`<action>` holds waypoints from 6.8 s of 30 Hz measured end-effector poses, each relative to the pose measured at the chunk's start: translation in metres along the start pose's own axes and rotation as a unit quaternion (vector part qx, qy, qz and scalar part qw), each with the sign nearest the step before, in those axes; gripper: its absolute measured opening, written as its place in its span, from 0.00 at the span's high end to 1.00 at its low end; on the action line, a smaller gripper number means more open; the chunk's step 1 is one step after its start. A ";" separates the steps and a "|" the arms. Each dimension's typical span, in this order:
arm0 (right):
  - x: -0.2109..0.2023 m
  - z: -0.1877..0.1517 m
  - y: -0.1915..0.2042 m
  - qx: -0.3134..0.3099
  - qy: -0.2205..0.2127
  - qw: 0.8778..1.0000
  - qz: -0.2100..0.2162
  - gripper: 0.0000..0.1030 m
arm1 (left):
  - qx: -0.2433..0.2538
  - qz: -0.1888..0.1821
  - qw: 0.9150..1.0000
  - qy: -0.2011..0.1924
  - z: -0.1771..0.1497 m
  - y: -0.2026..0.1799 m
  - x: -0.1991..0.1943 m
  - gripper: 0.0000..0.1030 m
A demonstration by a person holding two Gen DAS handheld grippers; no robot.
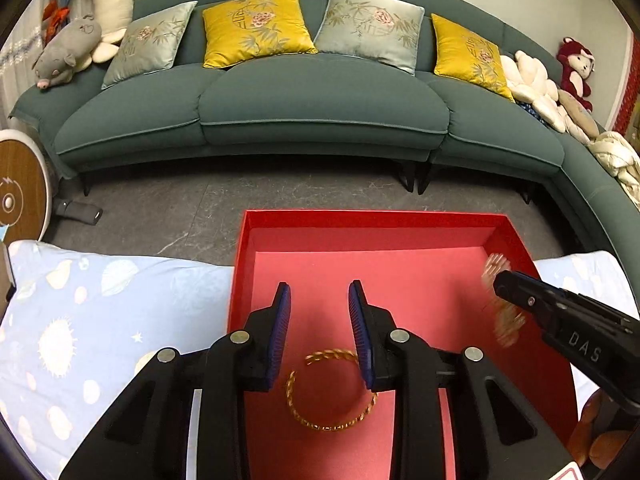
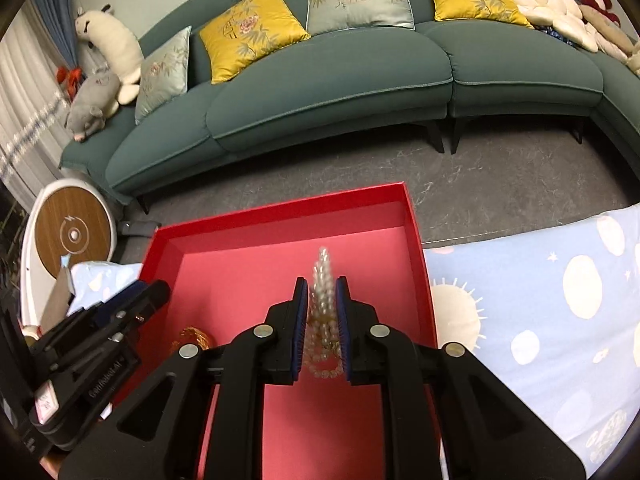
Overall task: Organize jewelry
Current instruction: 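Carry pearls and bangle into the red box and open both tools, then move both tools back over the remaining jewelry, then grasp the silver watch with the right tool while the left tool grasps the gold watch, then carry both watches into the red box and open both tools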
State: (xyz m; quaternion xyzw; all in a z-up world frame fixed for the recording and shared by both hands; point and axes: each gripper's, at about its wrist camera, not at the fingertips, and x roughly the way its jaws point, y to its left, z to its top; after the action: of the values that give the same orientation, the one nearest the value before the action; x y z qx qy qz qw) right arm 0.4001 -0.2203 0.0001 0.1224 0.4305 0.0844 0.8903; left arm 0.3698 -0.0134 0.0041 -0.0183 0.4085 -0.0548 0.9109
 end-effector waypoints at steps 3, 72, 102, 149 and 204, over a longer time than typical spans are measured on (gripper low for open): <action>-0.006 -0.004 -0.001 -0.002 -0.013 1.000 -0.005 0.70 | -0.003 0.002 1.000 -0.001 0.000 0.004 -0.004 0.54; -0.206 -0.283 0.000 -0.127 0.022 0.991 -0.042 0.53 | -0.032 0.009 0.998 0.050 -0.251 0.032 -0.168 0.26; -0.162 -0.283 0.005 -0.157 0.085 0.984 0.000 0.52 | 0.013 0.028 0.998 0.056 -0.248 0.012 -0.143 0.28; -0.177 -0.265 0.037 -0.144 0.041 0.988 0.024 0.77 | 0.037 -0.098 0.994 0.028 -0.241 0.004 -0.176 0.91; -0.103 -0.060 0.018 -0.051 -0.080 0.995 0.022 0.65 | -0.009 -0.020 0.998 -0.061 0.003 0.009 -0.078 0.65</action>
State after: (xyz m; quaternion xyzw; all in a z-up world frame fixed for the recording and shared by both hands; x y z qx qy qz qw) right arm 0.2885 -0.2208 0.0457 0.0929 0.3499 0.1158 0.9249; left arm 0.3209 0.0045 0.0636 -0.0376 0.3525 -0.0682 0.9326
